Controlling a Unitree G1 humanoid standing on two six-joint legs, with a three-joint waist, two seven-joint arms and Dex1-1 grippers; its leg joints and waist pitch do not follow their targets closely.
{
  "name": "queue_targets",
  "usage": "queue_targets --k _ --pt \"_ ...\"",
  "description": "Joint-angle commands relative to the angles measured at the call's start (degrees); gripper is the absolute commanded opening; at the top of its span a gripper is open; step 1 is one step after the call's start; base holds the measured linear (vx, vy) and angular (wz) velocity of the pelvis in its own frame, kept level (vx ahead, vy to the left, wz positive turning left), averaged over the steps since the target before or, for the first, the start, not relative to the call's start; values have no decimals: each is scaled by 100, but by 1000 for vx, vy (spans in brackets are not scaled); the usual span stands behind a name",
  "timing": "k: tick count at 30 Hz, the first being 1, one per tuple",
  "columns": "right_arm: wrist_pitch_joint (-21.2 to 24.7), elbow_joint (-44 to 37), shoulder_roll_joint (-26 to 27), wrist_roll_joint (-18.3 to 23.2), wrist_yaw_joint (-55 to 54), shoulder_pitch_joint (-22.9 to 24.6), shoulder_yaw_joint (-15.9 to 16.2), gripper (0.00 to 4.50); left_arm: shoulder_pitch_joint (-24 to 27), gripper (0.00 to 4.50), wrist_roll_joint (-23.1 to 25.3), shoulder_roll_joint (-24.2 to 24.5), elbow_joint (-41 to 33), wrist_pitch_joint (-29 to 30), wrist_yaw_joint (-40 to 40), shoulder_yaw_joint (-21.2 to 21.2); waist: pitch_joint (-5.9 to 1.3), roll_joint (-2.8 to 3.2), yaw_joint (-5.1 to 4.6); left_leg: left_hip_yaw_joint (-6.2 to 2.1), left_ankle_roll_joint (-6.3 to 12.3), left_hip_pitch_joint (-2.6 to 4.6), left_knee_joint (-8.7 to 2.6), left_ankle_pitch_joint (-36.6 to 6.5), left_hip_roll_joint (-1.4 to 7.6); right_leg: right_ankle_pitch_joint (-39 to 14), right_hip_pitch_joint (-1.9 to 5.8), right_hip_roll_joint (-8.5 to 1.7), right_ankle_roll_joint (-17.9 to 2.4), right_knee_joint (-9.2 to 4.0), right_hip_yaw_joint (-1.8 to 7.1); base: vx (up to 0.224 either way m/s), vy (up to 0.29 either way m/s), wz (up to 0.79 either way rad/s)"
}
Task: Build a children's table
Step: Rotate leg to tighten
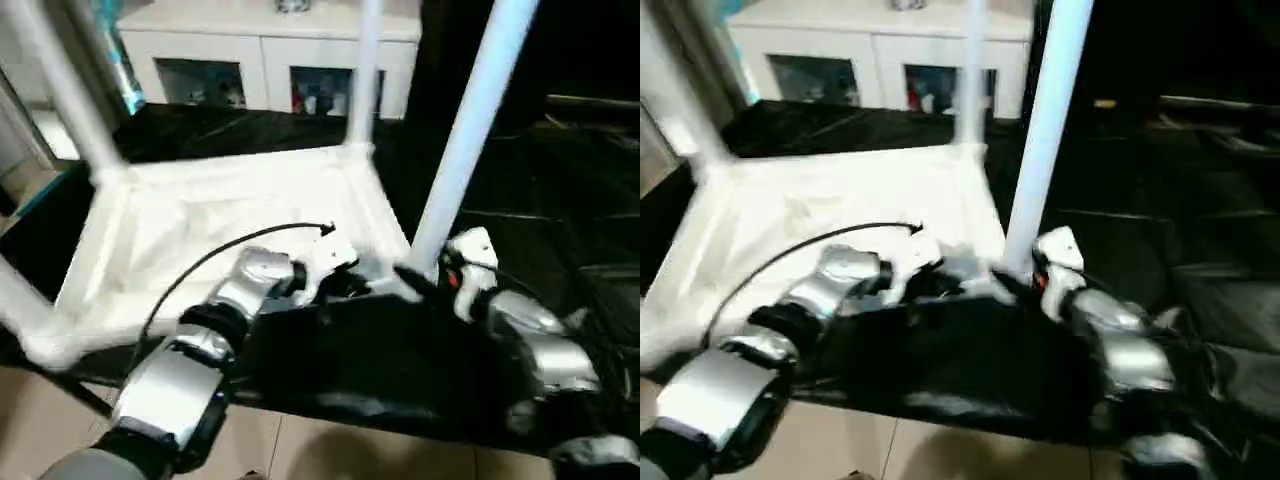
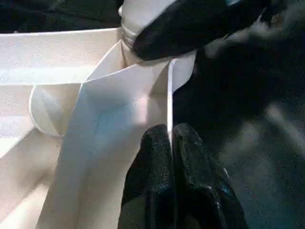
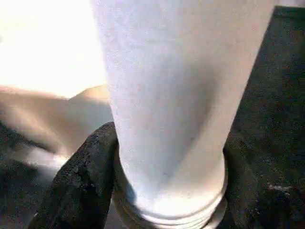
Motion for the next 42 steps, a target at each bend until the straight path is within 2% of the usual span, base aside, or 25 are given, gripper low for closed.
queue_targets --k 1,2,3,5,7,8,9,10,11,13,16,18,19,20,21,22,23,25,28,32,33,34,35,37,42 --pt "254 473 343 -185 -527 6 173 270 -128 0 11 -393 -17 39 247 -14 -300 -86 -61 -268 197 99 -434 -1640 361 -2919 184 -560 -692 -635 299 0 0 0" --pt "204 613 533 -261 -714 -113 212 270 -153 0 44 -510 15 65 382 -33 -304 -65 -81 -263 207 118 -428 -1666 353 -2995 167 -564 -653 -661 313 0 0 0" --pt "151 673 604 -298 -755 -164 254 270 -170 0 44 -564 24 72 421 -33 -306 -78 -106 -271 239 90 -432 -1627 340 -2991 194 -562 -629 -659 307 0 0 0" --pt "128 696 628 -309 -766 -181 268 270 -178 0 41 -585 27 73 433 -32 -309 -72 -107 -265 310 99 -437 -1583 351 -2923 186 -556 -609 -665 322 0 0 0" --pt "28 726 655 -350 -758 -199 295 270 -183 0 34 -590 30 56 439 -30 -314 -48 -106 -273 339 82 -446 -1566 359 -2829 203 -561 -635 -645 324 0 0 0" --pt "-78 739 668 -362 -714 -216 291 305 -187 0 28 -571 30 42 432 -22 -312 -59 -119 -277 351 93 -458 -1651 379 -2752 194 -559 -688 -639 326 0 0 0" --pt "-78 739 668 -362 -714 -216 291 305 -187 0 28 -571 30 42 432 -22 -312 -59 -119 -277 351 93 -458 -1651 379 -2752 194 -559 -688 -639 326 0 0 0" --pt "-125 685 610 -257 -501 -215 224 326 -179 0 -11 -489 7 2 271 -1 -309 -55 -127 -279 348 90 -463 -1680 383 -2738 198 -561 -710 -637 329 0 0 0" --pt "-149 641 537 -228 -307 -204 225 340 -168 0 -35 -432 -12 -35 146 14 -308 -76 -129 -278 358 87 -465 -1708 385 -2738 200 -564 -720 -639 334 0 0 0" --pt "-176 550 390 -207 3 -167 259 345 -145 0 -84 -351 -48 -93 -89 39 -321 -75 -112 -273 420 58 -458 -1608 378 -2615 230 -577 -749 -614 346 0 0 0" --pt "-181 234 1 -82 852 -17 395 345 -89 0 -125 -175 -129 -198 -569 30 -361 -88 -73 -260 574 13 -438 -1219 389 -2038 276 -574 -891 -523 366 0 0 0" --pt "-189 84 -165 -27 1217 55 469 345 -66 0 -128 -102 -154 -240 -739 11 -370 -77 -32 -236 757 -14 -415 -944 411 -1427 288 -558 -1078 -446 364 0 0 0" --pt "-82 -284 -547 163 1907 211 547 345 11 0 -121 97 -232 -413 -1170 -64 -378 -81 -29 -228 780 -17 -408 -909 411 -1345 290 -556 -1106 -432 364 0 0 0" --pt "15 -510 -782 288 2322 298 574 345 58 0 -124 230 -278 -476 -1468 -106 -395 -93 16 -224 913 -29 -387 -804 407 -1139 333 -551 -1138 -403 361 0 0 0" --pt "53 -586 -862 331 2465 326 578 345 73 0 -124 278 -294 -490 -1573 -121 -404 -87 38 -225 964 -33 -377 -742 428 -993 329 -562 -1163 -378 368 0 0 0" --pt "57 -734 -1080 355 2787 389 642 345 100 0 -111 404 -313 -572 -1784 -157 -416 -26 66 -230 1056 -35 -367 -638 450 -808 301 -566 -1219 -342 362 0 0 0" --pt "57 -758 -1115 359 2838 400 652 345 105 0 -110 424 -317 -585 -1820 -162 -419 -59 75 -230 1077 -44 -358 -602 453 -700 300 -563 -1232 -334 361 0 0 0" --pt "117 -931 -1354 395 3246 472 701 345 152 0 -185 567 -379 -613 -2237 -158 -410 -56 95 -228 1020 -43 -362 -673 453 -778 287 -571 -1288 -335 353 0 0 0" --pt "179 -1059 -1541 408 3574 521 757 345 186 0 -244 682 -439 -578 -2611 -151 -382 -63 121 -219 809 -19 -381 -938 458 -1289 260 -568 -1222 -391 361 0 0 0" --pt "257 -1171 -1660 423 3770 556 881 345 222 0 -286 739 -495 -609 -2809 -118 -387 -59 160 -228 685 -8 -396 -958 473 -1324 256 -575 -1191 -388 372 0 0 0" --pt "276 -1172 -1646 439 3789 556 884 345 222 0 -289 740 -494 -615 -2809 -117 -390 -63 162 -225 686 -13 -390 -942 465 -1284 257 -572 -1198 -382 374 0 0 0" --pt "292 -1176 -1627 436 3795 549 892 328 223 0 -294 742 -492 -622 -2798 -116 -398 -98 169 -217 706 -20 -382 -891 458 -1213 263 -576 -1209 -374 375 0 0 0" --pt "317 -1184 -1606 432 3810 544 904 318 226 0 -299 743 -493 -627 -2790 -113 -405 -80 190 -222 730 -28 -374 -795 457 -1130 264 -578 -1214 -354 374 0 0 0" --pt "333 -1193 -1586 430 3821 547 915 306 232 0 -293 739 -499 -629 -2777 -110 -405 -88 208 -217 760 -27 -370 -730 452 -1107 260 -574 -1197 -354 370 0 0 0" --pt "392 -1237 -1544 430 3830 585 935 275 243 0 -281 727 -506 -630 -2739 -88 -399 -79 215 -219 729 -23 -374 -770 451 -1274 255 -565 -1126 -375 362 0 0 0"
